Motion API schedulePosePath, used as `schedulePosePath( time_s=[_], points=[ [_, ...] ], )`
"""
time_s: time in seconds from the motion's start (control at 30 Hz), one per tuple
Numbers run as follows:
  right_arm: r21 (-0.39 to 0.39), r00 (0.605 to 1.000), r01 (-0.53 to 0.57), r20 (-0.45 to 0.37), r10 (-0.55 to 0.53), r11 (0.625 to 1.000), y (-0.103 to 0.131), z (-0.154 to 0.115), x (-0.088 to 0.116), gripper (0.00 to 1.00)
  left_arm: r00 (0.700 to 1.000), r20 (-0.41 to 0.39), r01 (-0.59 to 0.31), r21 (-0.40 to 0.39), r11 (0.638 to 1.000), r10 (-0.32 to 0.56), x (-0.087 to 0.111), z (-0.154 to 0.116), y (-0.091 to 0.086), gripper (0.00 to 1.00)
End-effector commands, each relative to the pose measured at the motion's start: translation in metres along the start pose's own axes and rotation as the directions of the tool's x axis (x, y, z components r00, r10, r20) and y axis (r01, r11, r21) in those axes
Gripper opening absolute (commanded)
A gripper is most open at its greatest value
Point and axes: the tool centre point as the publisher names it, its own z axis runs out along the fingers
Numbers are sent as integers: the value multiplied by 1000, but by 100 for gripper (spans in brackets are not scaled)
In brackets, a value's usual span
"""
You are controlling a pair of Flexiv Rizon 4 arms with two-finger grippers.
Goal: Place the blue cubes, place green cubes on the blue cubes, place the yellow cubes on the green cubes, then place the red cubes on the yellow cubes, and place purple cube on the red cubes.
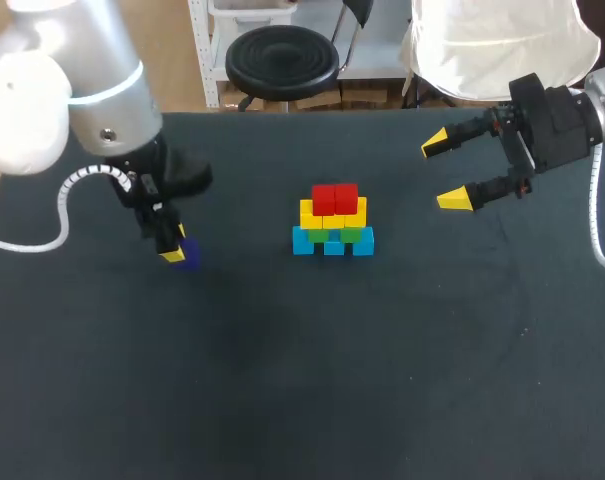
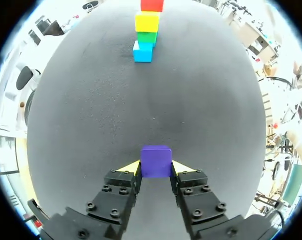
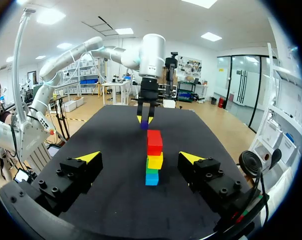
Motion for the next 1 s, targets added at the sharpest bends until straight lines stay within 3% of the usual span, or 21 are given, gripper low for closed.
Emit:
schedulePosePath(
  time_s=[0.03,0.2,0.23,0.3,0.33,0.57,0.67,0.8,0.93,1.0],
  points=[
    [2,1000,1,1,-1,1000,1,0,0,100,1000,6,-3,39,999,3,-1,5,9,0],
    [2,1000,1,1,-1,1000,1,0,0,100,1000,6,-6,53,999,5,0,8,9,0],
    [2,1000,1,1,-1,1000,1,0,0,100,1000,5,-7,53,999,7,0,8,9,15],
    [2,1000,1,1,-1,1000,1,0,0,100,1000,2,-6,52,999,6,0,8,9,85],
    [2,1000,1,1,-1,1000,1,0,0,100,1000,1,-5,52,999,5,0,8,9,100],
    [2,1000,1,1,-1,1000,1,0,0,100,999,34,28,15,999,-28,1,-4,20,100],
    [2,1000,1,1,-1,1000,1,0,0,100,986,146,88,-5,996,-87,4,-22,44,100],
    [2,1000,1,1,-1,1000,1,0,0,100,930,310,200,16,980,-195,11,-49,83,100],
    [2,1000,1,1,-1,1000,1,0,0,100,904,373,233,-18,972,-210,12,-76,114,100],
    [2,1000,1,1,-1,1000,1,0,0,100,902,401,186,-22,982,-162,9,-88,121,100]
  ],
)
